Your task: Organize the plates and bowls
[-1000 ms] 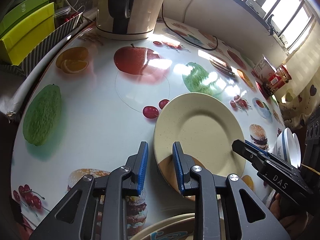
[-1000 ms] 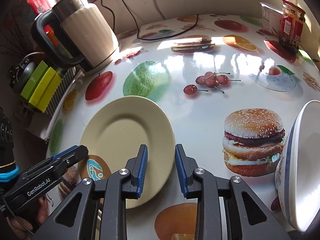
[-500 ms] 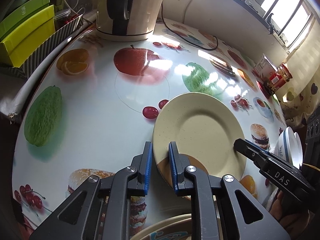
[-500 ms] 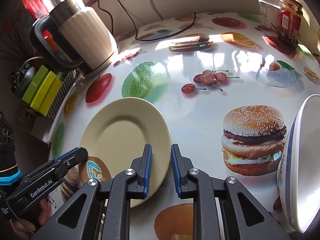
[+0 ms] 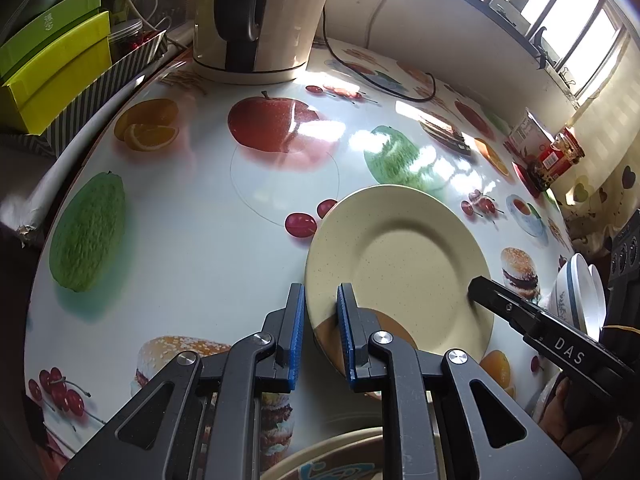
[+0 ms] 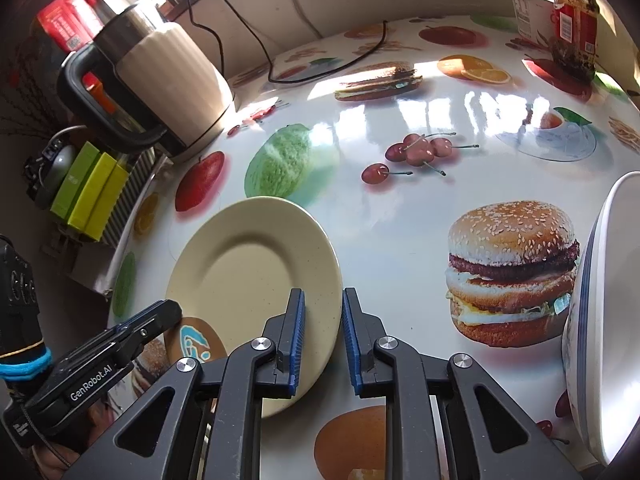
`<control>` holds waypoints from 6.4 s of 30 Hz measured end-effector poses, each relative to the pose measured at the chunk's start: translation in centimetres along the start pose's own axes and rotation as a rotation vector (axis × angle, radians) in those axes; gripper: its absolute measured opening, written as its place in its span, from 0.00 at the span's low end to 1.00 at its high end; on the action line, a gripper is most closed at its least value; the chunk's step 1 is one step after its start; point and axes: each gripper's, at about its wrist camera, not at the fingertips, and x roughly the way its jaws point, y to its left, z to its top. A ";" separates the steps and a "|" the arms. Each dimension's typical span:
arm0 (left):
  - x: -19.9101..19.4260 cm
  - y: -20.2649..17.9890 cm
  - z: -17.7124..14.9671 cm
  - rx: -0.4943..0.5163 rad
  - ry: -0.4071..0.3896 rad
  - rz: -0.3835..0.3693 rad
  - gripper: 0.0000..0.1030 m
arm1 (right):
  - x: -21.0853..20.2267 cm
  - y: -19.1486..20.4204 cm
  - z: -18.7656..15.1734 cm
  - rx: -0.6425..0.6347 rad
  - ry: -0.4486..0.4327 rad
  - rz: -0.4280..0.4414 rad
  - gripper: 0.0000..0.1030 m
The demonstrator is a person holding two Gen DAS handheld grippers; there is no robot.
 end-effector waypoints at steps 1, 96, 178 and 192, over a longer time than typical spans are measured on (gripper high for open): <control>0.0 0.0 0.0 0.001 -0.001 0.000 0.17 | 0.0 0.0 0.0 0.002 -0.001 0.001 0.18; -9.6 3.1 -13.2 -0.058 -0.058 0.003 0.17 | -8.0 3.8 -13.3 -0.116 -0.004 0.055 0.17; -10.7 -11.0 -10.1 0.265 -0.175 -0.071 0.46 | -17.9 -2.9 -12.2 -0.064 -0.256 -0.186 0.55; -9.3 -14.7 -9.1 0.314 -0.160 -0.088 0.46 | -19.4 -6.8 -11.5 0.008 -0.284 -0.241 0.56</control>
